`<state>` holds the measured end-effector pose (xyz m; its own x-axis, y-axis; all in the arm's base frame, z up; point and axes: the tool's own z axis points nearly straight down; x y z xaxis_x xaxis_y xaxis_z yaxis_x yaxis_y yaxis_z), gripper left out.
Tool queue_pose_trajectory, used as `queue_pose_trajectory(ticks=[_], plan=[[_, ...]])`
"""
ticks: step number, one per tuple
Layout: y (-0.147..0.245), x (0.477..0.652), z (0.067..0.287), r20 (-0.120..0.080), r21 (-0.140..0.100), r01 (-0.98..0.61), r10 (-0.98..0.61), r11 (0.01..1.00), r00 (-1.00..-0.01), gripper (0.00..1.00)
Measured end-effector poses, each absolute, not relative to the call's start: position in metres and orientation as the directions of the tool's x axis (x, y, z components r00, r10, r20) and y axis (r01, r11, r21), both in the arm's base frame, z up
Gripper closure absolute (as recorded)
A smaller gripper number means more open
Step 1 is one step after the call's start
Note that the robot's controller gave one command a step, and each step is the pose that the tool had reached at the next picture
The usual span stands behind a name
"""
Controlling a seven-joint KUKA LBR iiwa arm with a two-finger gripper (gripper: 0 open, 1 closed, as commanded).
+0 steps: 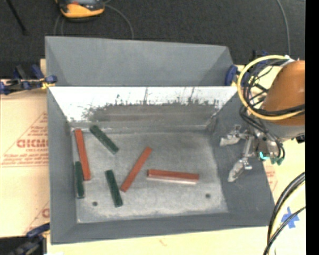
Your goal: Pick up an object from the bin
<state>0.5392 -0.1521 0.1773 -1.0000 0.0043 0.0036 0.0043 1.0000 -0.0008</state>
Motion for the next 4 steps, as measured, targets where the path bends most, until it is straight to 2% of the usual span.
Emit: queue_pose_trajectory(ticks=[1,2,3,4], plan=[[-0.151,0.541,0.182,-0.004,-0.002,0.000,0.000,1.000,-1.000,0.00],[-0.088,0.548,0.114,-0.007,-0.003,-0.104,-0.104,0.995,-0.995,0.00],[-0.071,0.541,0.110,0.002,0.002,-0.010,-0.010,1.000,-1.000,0.00],[-0.013,0.535,0.110,-0.002,0.002,0.031,0.031,1.000,-1.000,0.00]])
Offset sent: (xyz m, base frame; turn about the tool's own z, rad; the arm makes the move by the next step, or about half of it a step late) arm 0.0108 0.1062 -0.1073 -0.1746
